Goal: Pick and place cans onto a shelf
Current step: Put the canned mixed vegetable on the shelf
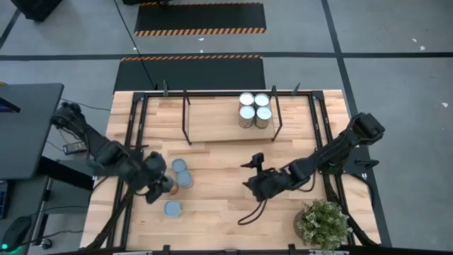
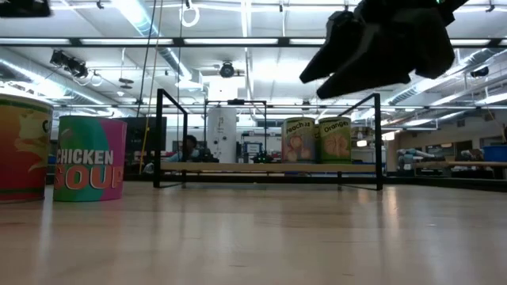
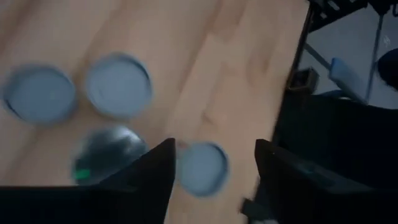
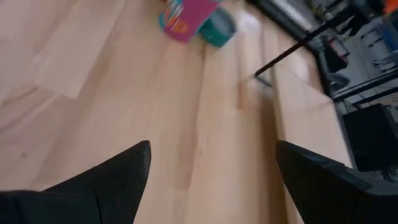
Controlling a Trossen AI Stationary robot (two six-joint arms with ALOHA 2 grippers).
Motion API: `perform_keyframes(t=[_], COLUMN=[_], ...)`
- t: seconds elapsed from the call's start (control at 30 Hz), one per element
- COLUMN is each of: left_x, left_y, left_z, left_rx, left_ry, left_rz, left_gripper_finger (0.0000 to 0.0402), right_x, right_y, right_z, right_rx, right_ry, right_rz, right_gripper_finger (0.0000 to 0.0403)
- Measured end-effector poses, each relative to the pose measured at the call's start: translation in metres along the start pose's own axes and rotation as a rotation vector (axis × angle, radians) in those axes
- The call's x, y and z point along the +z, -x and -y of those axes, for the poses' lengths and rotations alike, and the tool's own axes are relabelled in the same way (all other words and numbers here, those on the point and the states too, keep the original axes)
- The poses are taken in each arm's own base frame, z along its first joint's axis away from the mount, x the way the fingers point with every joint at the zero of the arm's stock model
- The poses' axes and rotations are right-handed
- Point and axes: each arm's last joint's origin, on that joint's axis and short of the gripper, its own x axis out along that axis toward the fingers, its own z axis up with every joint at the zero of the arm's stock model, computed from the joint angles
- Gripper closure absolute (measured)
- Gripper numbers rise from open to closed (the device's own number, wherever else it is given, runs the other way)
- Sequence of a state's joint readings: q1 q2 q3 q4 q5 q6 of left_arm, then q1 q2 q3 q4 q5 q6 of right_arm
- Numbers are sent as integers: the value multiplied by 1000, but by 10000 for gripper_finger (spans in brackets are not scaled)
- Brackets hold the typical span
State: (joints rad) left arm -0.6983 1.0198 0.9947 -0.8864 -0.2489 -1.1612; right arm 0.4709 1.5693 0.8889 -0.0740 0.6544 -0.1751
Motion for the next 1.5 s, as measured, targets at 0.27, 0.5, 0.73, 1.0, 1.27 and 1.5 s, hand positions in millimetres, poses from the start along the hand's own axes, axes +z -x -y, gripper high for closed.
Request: perform_keyframes(t=[0.27,0.5,0.73,1.0,1.27,1.5], left_x=[-45,-73,-90,-99,-91,-70], left_y=[-21,-48,-78,-122,-152,-155], left_z=[18,18,31,40,34,39], left_rx=[116,364,350,318,361,345], left_ry=[145,242,190,75,72,52], left_rz=[-176,-312,-352,-382,-381,-308], left_gripper_finger=[223,213,145,114,114,114], right_x=[-9,-11,-12,-12,-12,-12], right_y=[15,15,11,11,11,10], right_z=[11,10,11,11,12,12], right_rx=[-5,13,17,35,37,40], right_ry=[-63,-60,-62,-61,-67,-72], right_rz=[124,136,126,130,129,130], right_gripper_finger=[51,51,51,51,51,51])
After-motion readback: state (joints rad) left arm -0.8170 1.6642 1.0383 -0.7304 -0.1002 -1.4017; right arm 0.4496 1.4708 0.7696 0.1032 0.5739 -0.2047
